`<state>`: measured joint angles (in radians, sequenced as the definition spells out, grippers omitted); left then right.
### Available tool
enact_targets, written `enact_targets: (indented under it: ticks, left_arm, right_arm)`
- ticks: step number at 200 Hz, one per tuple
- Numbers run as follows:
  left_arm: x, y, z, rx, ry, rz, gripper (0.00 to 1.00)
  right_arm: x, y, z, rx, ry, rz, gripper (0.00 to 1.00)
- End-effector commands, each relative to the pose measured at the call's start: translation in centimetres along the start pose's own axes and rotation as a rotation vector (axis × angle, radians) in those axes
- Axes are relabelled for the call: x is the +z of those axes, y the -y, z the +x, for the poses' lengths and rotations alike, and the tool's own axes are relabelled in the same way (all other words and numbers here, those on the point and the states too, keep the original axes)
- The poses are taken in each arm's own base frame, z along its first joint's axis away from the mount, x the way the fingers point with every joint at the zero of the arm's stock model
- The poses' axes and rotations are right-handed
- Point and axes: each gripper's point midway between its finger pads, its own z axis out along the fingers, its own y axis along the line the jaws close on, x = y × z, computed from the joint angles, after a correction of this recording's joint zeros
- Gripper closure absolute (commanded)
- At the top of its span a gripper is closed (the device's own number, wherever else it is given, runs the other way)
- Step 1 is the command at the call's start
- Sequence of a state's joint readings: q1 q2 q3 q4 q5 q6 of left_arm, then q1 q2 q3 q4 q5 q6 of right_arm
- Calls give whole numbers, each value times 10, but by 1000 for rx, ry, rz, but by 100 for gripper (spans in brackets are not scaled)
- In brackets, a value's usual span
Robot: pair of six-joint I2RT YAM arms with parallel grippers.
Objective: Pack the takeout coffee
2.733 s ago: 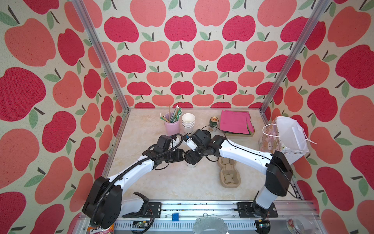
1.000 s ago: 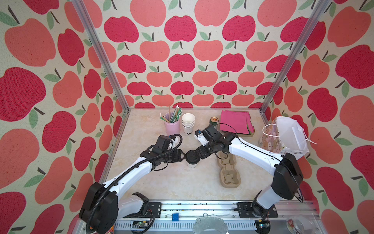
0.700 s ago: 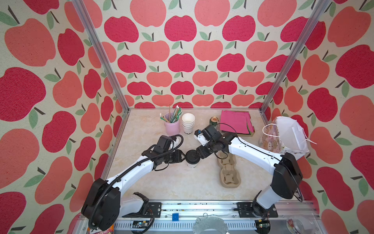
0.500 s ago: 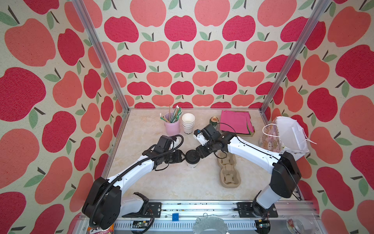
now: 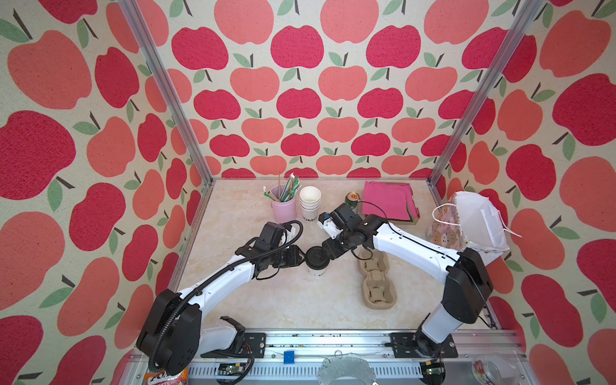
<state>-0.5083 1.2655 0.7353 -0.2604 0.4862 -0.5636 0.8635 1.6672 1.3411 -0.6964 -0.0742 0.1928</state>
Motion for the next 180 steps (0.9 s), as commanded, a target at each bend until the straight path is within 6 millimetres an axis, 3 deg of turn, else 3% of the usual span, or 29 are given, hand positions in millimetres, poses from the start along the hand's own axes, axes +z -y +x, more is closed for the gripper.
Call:
enact_targets:
  ticks: [1,47,110,180]
  left_arm:
    - [10,-29,24,-69,-75,-107,72]
    - [13,-37,31,-110,-94,-128,74]
    - [10,-38,32,-110,-98,-139,75]
    - [2,-19,12,-59,-44,-94,74]
  right_arm:
    - [21,15,51,26,-205,51,44]
    - [28,19,65,38,-254,65,44]
    - [28,18,59,46,-238,62,44]
    - [10,12,7,16,-112,56,43]
